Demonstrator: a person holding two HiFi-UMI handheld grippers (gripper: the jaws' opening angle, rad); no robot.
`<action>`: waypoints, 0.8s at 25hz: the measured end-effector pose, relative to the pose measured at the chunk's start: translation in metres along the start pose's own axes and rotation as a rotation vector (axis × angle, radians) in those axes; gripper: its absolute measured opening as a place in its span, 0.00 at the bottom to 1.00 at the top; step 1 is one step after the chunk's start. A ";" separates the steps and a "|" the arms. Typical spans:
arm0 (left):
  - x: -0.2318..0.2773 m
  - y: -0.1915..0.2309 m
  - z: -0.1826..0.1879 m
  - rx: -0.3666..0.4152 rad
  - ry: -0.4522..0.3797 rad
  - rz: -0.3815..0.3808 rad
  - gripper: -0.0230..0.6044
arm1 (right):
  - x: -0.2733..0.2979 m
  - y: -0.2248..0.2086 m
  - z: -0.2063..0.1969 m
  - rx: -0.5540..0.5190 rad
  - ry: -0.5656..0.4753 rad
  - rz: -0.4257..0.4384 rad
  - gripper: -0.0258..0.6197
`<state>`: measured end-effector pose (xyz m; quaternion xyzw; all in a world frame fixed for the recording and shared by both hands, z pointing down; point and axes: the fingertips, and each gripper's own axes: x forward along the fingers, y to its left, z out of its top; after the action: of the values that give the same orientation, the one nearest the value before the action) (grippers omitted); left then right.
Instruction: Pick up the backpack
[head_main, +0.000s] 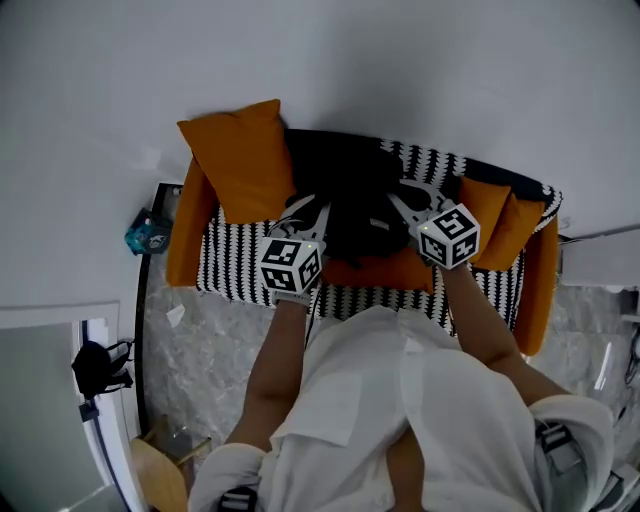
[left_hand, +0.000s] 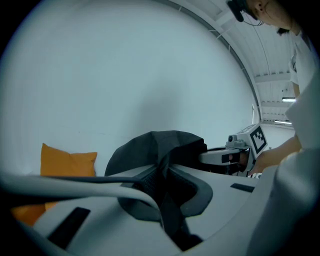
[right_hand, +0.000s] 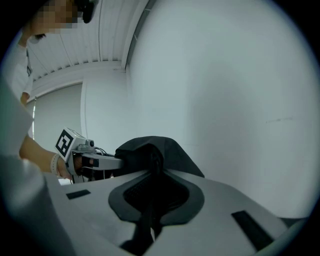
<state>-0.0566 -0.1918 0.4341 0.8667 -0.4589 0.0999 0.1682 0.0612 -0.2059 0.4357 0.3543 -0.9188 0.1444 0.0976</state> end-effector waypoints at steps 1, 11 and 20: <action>-0.002 -0.005 0.010 0.007 -0.018 -0.003 0.11 | -0.005 0.000 0.009 -0.010 -0.019 -0.003 0.10; -0.026 -0.051 0.096 0.104 -0.191 -0.035 0.11 | -0.058 0.005 0.093 -0.092 -0.191 -0.012 0.10; -0.042 -0.065 0.129 0.142 -0.262 -0.037 0.11 | -0.076 0.017 0.127 -0.151 -0.245 -0.002 0.10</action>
<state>-0.0236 -0.1753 0.2879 0.8903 -0.4526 0.0149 0.0469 0.0957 -0.1891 0.2920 0.3617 -0.9317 0.0306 0.0111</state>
